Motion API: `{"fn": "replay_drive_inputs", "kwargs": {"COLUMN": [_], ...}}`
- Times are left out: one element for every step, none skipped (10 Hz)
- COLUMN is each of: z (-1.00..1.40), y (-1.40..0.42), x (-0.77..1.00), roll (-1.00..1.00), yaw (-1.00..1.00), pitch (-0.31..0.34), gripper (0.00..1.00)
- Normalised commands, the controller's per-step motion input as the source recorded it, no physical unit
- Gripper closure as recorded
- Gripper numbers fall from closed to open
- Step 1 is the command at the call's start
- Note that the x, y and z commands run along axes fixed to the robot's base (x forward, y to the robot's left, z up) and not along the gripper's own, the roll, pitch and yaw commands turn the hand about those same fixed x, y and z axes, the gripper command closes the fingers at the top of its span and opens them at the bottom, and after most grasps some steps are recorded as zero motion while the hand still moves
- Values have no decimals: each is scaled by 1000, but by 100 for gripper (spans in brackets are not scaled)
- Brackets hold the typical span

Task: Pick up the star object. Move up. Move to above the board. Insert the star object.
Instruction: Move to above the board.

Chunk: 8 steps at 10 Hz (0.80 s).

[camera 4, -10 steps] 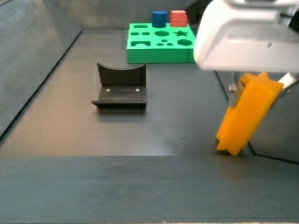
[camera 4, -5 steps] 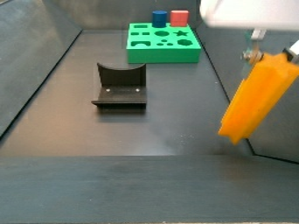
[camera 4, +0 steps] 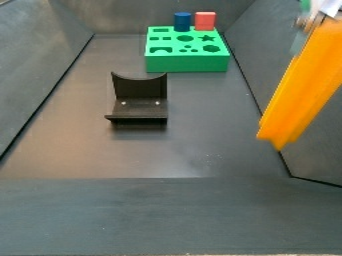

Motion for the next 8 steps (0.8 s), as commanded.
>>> {"fn": "replay_drive_inputs", "kwargs": {"z": [833, 618, 460, 355, 138, 130, 139, 141], "y": [17, 8, 3, 2, -1000, -1000, -1000, -1000], "x": [13, 9, 6, 7, 303, 307, 308, 309], "roll": [54, 53, 54, 55, -106, -88, -82, -92], "yaw": [20, 19, 20, 19, -110, -86, -46, -38], "pitch": [109, 111, 110, 110, 450, 414, 324, 250], "gripper": [100, 100, 100, 100, 100, 100, 100, 100]}}
